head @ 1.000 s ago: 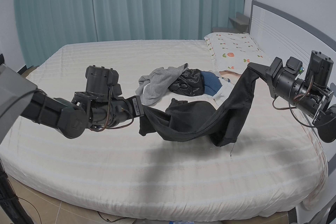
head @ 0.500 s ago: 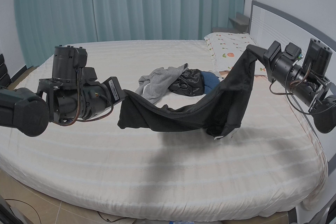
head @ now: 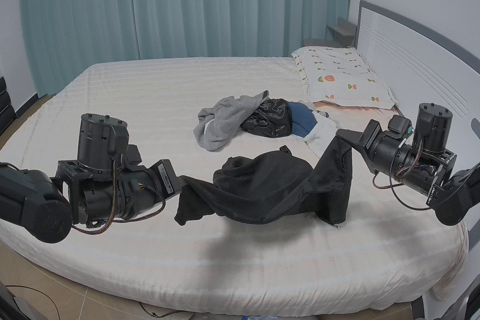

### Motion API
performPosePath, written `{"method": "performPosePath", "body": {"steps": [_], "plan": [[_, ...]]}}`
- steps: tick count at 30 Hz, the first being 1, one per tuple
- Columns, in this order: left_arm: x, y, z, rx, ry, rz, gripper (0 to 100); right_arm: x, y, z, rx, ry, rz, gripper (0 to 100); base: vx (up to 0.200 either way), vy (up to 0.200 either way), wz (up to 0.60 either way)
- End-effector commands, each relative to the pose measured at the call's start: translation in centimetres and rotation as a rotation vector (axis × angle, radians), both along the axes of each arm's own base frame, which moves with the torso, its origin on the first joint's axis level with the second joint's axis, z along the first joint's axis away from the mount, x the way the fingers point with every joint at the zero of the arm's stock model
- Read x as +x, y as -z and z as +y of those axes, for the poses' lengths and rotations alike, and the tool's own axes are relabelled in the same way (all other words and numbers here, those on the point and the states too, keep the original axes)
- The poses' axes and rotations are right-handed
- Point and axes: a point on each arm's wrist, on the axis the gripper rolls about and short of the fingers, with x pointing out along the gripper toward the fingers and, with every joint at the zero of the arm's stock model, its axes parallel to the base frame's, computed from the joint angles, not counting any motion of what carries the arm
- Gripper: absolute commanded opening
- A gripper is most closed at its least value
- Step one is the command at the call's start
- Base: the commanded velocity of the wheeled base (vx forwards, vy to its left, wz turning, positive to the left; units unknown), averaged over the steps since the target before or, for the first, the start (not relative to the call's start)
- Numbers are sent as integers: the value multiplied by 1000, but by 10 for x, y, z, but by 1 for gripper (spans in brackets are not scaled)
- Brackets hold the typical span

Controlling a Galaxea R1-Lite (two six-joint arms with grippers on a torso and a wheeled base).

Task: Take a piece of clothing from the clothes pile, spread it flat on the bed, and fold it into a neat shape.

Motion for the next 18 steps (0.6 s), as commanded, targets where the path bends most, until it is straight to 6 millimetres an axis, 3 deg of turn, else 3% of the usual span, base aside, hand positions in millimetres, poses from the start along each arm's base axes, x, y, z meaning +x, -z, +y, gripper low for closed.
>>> {"method": "performPosePath", "body": {"steps": [1, 10, 18], "plan": [[-8, 10, 2, 5, 7, 38, 0, -3, 5, 3, -9, -8, 18, 0, 0, 0, 0], [-10, 30, 8, -29, -7, 44, 0, -1, 15, 4, -18, -20, 52, 0, 0, 0, 0], [-14, 33, 10, -21, -9, 44, 0, -4, 13, 2, -17, -17, 45, 0, -200, 0, 0]]}}
